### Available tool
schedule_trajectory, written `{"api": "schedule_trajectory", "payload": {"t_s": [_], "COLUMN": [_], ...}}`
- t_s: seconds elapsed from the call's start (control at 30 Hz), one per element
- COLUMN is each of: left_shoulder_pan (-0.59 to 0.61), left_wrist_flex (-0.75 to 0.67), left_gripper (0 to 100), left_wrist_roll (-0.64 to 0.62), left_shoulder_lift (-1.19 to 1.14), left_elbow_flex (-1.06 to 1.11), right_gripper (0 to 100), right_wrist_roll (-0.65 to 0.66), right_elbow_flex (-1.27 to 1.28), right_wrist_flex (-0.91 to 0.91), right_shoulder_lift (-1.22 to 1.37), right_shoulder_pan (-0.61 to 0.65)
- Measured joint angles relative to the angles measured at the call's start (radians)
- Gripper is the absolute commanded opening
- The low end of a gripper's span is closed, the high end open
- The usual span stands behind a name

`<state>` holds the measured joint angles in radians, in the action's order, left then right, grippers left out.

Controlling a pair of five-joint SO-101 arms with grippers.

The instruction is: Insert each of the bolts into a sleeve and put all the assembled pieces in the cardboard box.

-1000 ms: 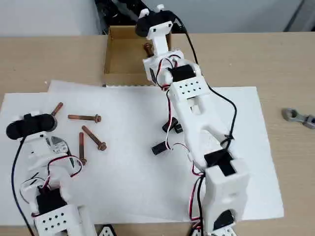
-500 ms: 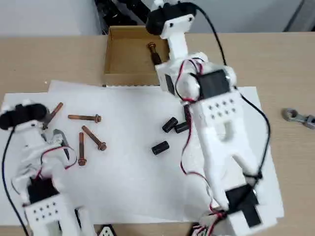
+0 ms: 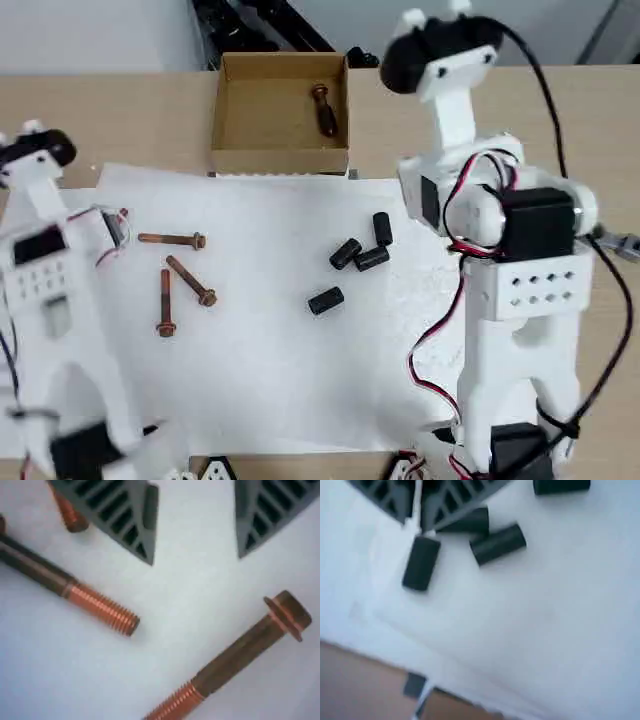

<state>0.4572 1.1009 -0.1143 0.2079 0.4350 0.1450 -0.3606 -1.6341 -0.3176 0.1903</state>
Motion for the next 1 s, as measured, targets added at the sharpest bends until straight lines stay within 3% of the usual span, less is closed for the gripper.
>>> {"api": "schedule_trajectory", "payload": {"t_s": [0.3,0.47,0.8,1.0], "left_shoulder_pan": [0.015,0.029,0.12,0.118], "left_wrist_flex": [0.258,0.37,0.379,0.328], "left_gripper": [10,10,10,10], "left_wrist_roll": [0.275,0.482,0.612,0.661], "left_shoulder_lift": [-0.419,-0.563,-0.743,-0.783], "left_elbow_flex": [-0.516,-0.68,-0.783,-0.799], "right_gripper": [0.4,0.4,0.4,0.4], "right_wrist_roll": [0.0,0.0,0.009,0.009], "right_elbow_flex": [0.118,0.292,0.72,0.806], "right_wrist_flex": [-0.018,-0.018,0.02,0.029], "right_shoulder_lift": [-0.061,-0.199,-0.629,-0.71], "right_shoulder_pan": [-0.002,-0.002,-0.002,-0.055]}}
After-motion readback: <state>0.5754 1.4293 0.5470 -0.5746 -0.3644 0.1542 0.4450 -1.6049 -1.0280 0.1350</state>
